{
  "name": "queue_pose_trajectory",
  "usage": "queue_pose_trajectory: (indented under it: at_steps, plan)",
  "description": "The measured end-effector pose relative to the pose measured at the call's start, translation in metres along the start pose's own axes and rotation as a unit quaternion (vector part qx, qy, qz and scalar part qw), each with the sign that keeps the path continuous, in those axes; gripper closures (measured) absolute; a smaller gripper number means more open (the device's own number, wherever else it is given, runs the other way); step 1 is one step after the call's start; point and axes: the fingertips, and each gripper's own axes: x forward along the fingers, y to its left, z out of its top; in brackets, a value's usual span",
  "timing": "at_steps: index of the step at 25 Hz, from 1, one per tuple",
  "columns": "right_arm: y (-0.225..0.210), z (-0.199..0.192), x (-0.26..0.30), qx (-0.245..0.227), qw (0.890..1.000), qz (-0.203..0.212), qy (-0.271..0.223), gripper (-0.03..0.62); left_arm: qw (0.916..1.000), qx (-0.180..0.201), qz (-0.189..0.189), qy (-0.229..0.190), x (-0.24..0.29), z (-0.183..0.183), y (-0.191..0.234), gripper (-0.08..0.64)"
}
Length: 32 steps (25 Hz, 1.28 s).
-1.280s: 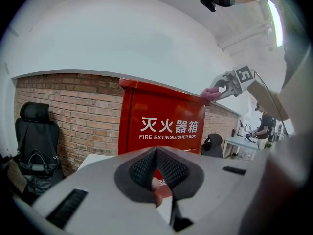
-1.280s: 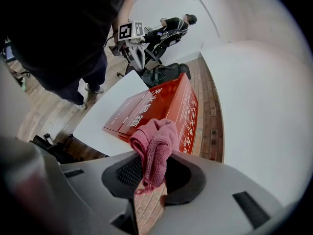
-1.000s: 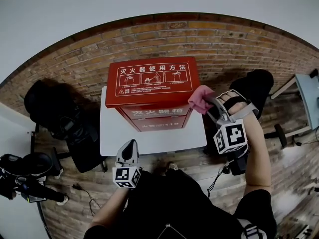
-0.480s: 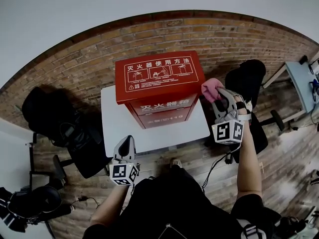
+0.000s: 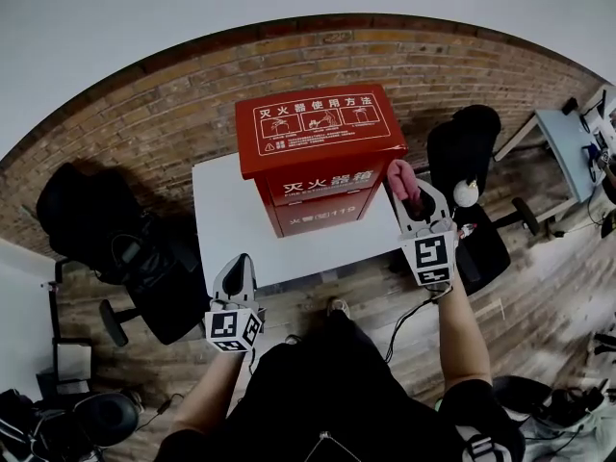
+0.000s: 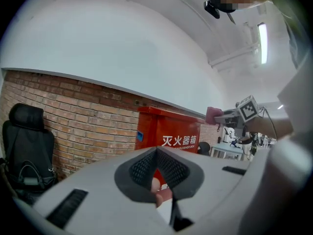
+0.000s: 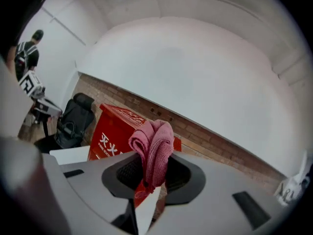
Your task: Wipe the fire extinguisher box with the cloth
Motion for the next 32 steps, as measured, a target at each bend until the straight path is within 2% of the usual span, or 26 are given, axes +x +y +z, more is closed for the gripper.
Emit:
queue_pose_trajectory:
  at_steps: [5,9,12,19,28,32]
  plan:
    - [0.046,0.001,-0.022,0.094,0.995,0.021,-0.006,0.485,0.9998,0.001,-0.017,-0.007,-0.018,0.004,0.003,0.541]
    - [0.077,0.0,-0.041,0.163,0.986,0.03,-0.013,0.485,0.9993,0.0,-0.034,-0.011,-0.035,0.005,0.003,0.541]
    - [0.102,-0.002,-0.061,0.196,0.98,0.031,-0.016,0.485,0.9987,0.001,-0.049,-0.014,-0.051,0.001,0.001,0.541]
    - [0.153,-0.002,-0.098,0.206,0.978,0.034,-0.017,0.485,0.9971,0.003,-0.075,-0.015,-0.077,-0.008,-0.003,0.541]
    - [0.184,-0.011,-0.113,0.234,0.971,0.046,-0.006,0.486,0.9967,-0.002,-0.081,-0.014,-0.087,-0.019,-0.015,0.541]
    - [0.191,-0.014,-0.118,0.235,0.97,0.059,-0.002,0.485,0.9958,-0.007,-0.09,-0.01,-0.086,-0.026,-0.036,0.541]
